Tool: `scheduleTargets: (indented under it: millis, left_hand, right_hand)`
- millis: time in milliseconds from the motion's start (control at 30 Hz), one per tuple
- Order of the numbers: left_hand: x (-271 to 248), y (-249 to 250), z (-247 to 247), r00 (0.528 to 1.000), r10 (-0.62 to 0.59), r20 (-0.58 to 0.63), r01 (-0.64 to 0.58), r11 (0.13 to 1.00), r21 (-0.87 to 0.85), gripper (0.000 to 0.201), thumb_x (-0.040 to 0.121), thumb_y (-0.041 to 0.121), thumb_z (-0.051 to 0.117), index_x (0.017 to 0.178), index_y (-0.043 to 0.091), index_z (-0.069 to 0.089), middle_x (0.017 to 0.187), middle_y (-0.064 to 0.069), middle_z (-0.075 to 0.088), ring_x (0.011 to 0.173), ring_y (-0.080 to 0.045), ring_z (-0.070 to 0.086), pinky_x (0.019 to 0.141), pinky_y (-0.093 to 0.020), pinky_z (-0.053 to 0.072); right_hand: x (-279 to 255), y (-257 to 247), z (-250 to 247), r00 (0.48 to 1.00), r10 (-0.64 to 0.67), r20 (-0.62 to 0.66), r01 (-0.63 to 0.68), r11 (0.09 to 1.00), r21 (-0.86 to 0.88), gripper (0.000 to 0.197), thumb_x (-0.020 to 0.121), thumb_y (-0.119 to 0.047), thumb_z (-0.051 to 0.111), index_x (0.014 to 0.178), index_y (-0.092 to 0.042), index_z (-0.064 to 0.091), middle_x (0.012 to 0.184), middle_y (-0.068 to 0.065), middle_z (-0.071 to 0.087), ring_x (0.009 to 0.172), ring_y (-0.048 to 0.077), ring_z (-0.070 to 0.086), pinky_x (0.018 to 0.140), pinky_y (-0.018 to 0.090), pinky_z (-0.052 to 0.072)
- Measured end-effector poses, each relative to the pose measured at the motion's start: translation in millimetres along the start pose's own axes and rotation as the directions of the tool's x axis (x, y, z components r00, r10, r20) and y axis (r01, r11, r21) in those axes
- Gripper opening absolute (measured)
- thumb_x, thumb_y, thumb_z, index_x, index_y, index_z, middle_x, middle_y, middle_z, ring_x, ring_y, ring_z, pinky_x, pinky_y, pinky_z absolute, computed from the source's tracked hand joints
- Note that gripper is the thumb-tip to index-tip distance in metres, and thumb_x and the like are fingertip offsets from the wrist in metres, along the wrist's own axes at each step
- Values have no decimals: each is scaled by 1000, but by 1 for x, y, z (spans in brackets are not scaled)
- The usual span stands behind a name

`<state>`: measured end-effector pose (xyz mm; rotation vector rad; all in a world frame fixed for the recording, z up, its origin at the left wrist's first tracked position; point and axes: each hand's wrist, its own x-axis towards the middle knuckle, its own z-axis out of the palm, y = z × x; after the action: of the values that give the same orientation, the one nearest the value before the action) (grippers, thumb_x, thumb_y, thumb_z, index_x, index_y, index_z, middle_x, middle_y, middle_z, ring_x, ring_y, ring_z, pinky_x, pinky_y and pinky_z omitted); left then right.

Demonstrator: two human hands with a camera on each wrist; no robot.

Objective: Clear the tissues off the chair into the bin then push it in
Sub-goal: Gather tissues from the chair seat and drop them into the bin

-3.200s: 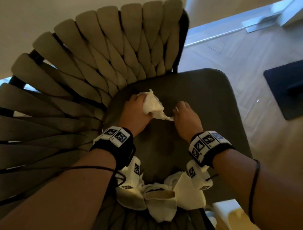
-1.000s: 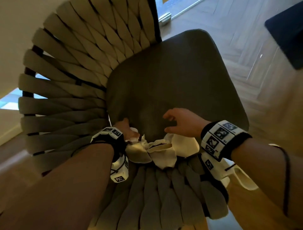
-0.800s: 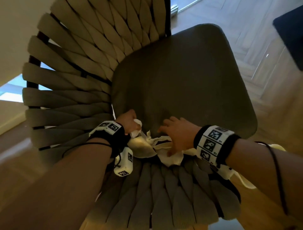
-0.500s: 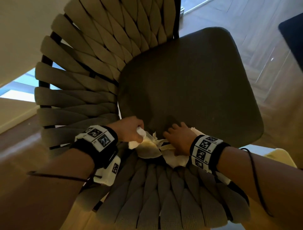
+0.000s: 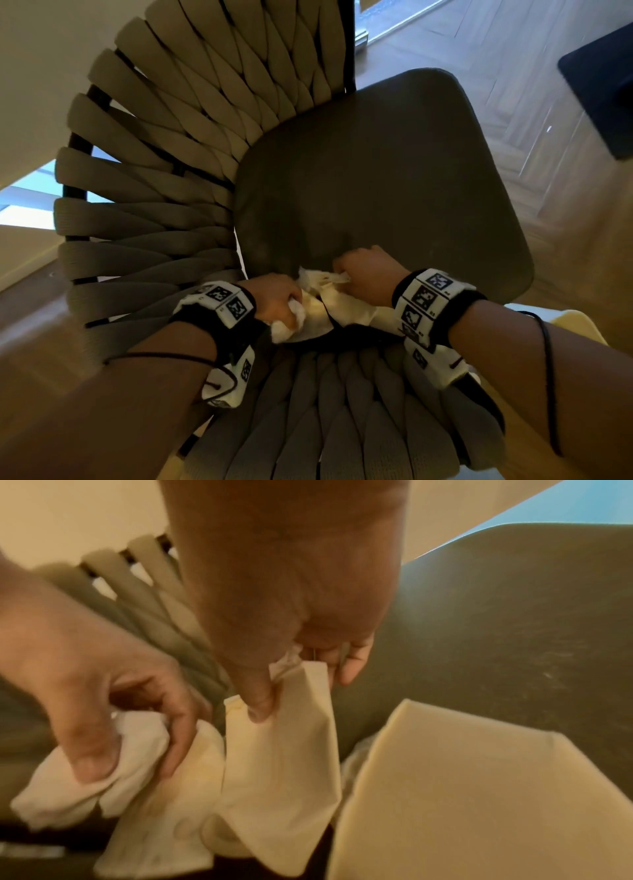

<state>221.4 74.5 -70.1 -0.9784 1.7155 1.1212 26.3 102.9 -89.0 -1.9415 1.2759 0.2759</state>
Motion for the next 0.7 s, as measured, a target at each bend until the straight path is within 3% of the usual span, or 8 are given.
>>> scheduleTargets:
  millis: [167,267,333,400,500,567,600,700]
  left_hand:
    - [-25,19,-40,996,6,-93,-11,998,-54,41,78,36,73,113,17,65,106,1,64,92,-15,60,79,-27,49]
    - [-41,52,-65,987,24,-158,-48,988,-147,34,78,34,74,107,20,67,100,3,66,85,-10,62,73,-24,53]
    - [-46,85,-80,977,57,-207,-98,976,-194,31,78,32,74,106,22,66,101,4,66,88,-8,62,76,-24,53]
    - [-42,129,-91,965,105,-240,-160,961,-223,28,79,30,73,106,26,65,102,8,65,91,-5,61,80,-25,51]
    - [-19,210,-93,948,179,-262,-248,933,-260,26,81,29,71,105,28,63,98,12,65,91,-3,61,78,-22,49]
    - [7,269,-83,927,232,-296,-304,926,-225,29,80,31,72,108,24,65,97,8,67,89,-5,63,74,-21,49]
    - [24,300,-73,917,256,-306,-326,923,-204,31,79,31,73,108,21,66,96,5,68,88,-8,64,75,-22,50]
    - [84,383,-30,914,296,-279,-351,920,-174,31,78,28,75,102,11,69,92,-4,69,80,-13,62,71,-25,50]
  right_hand:
    - [-23,17,-40,987,126,-96,-91,948,306,23,90,-35,56,105,-19,64,100,0,65,91,19,62,80,34,51]
    - [-59,41,-63,957,239,-167,-134,869,477,19,90,-35,56,102,-22,66,88,-10,61,82,7,59,71,23,46]
    - [-95,63,-76,911,312,-270,-129,837,531,17,91,-33,56,91,-20,67,78,-7,60,75,8,59,64,21,42]
    - [-140,93,-76,836,404,-372,-147,817,558,20,91,-31,57,84,-16,68,72,-1,61,70,14,58,61,24,41]
    - [-215,154,-45,658,616,-433,-194,694,694,30,88,-33,61,80,-6,68,69,7,63,68,15,55,58,28,36]
    - [-263,192,-12,564,736,-374,-199,560,804,38,89,-35,60,85,2,68,75,21,68,69,14,56,54,27,38]
    - [-285,207,7,534,783,-319,-226,496,838,33,90,-32,59,83,0,67,74,21,67,66,14,56,53,27,38]
    - [-336,249,73,439,891,-118,-376,301,876,21,93,-24,57,77,-11,63,65,2,60,62,15,55,50,24,33]
